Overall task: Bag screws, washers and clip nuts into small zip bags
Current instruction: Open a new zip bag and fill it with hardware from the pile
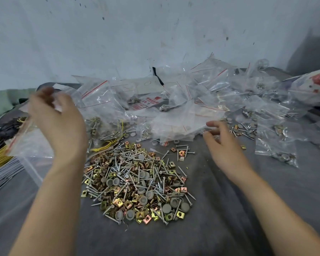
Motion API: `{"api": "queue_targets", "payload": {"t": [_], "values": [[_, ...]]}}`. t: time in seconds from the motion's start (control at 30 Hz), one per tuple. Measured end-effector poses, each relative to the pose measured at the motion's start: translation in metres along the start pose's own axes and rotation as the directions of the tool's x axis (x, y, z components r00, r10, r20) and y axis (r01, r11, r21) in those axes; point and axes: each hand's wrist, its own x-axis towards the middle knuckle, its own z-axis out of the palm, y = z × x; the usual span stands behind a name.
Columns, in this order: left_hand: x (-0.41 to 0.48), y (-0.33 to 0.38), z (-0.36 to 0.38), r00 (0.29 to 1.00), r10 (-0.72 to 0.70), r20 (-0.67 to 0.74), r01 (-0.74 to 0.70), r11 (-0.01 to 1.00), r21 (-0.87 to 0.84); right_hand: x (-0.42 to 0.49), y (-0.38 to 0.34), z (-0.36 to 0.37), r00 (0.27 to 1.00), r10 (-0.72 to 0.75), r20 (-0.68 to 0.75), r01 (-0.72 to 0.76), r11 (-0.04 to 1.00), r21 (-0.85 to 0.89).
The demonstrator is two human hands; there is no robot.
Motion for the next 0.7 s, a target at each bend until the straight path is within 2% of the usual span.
{"api": "queue_targets", "payload": {"t": [0.03, 0.1, 0.13, 0.2, 0.27, 0.37, 0.47, 0.57, 0.63, 0.7], "values": [[-0.008, 0.001, 0.006, 0.998, 0.004, 0.06, -0.004, 1.0, -0.005, 0.0, 0.0, 0.0, 1.0, 0.01, 0.001, -0.01, 1.0, -0.009], [-0.03, 0.006, 0.02, 0.96, -0.012, 0.279, 0.012, 1.0, 0.003, 0.001, 0.001, 0.001, 1.0, 0.03, 0.005, -0.03, 0.999, -0.029], [-0.042, 0.007, 0.027, 0.914, -0.038, 0.405, 0.015, 0.998, 0.06, 0.001, 0.001, 0.001, 0.999, 0.039, 0.009, -0.038, 0.999, -0.036], [-0.063, 0.003, 0.039, 0.767, -0.086, 0.636, -0.027, 0.986, 0.167, 0.002, 0.002, 0.001, 0.998, 0.055, 0.017, -0.054, 0.998, -0.035], [-0.081, -0.003, 0.049, 0.627, -0.094, 0.773, -0.126, 0.967, 0.22, 0.004, 0.003, 0.001, 0.997, 0.074, 0.023, -0.073, 0.997, -0.023], [-0.103, -0.009, 0.071, 0.504, -0.062, 0.862, -0.333, 0.906, 0.26, 0.007, 0.006, -0.001, 0.995, 0.102, 0.025, -0.102, 0.995, 0.009], [-0.119, -0.01, 0.091, 0.442, -0.078, 0.893, -0.494, 0.81, 0.315, 0.011, 0.009, -0.002, 0.992, 0.126, 0.007, -0.127, 0.99, 0.056], [-0.134, -0.013, 0.108, 0.384, -0.154, 0.911, -0.572, 0.734, 0.366, 0.015, 0.012, -0.004, 0.99, 0.139, -0.012, -0.137, 0.987, 0.089], [-0.142, -0.013, 0.117, 0.368, -0.21, 0.906, -0.592, 0.698, 0.402, 0.016, 0.015, -0.005, 0.99, 0.14, -0.013, -0.138, 0.986, 0.089], [-0.148, -0.013, 0.124, 0.394, -0.225, 0.891, -0.601, 0.67, 0.435, 0.017, 0.017, -0.008, 0.99, 0.14, -0.016, -0.138, 0.987, 0.084]]}}
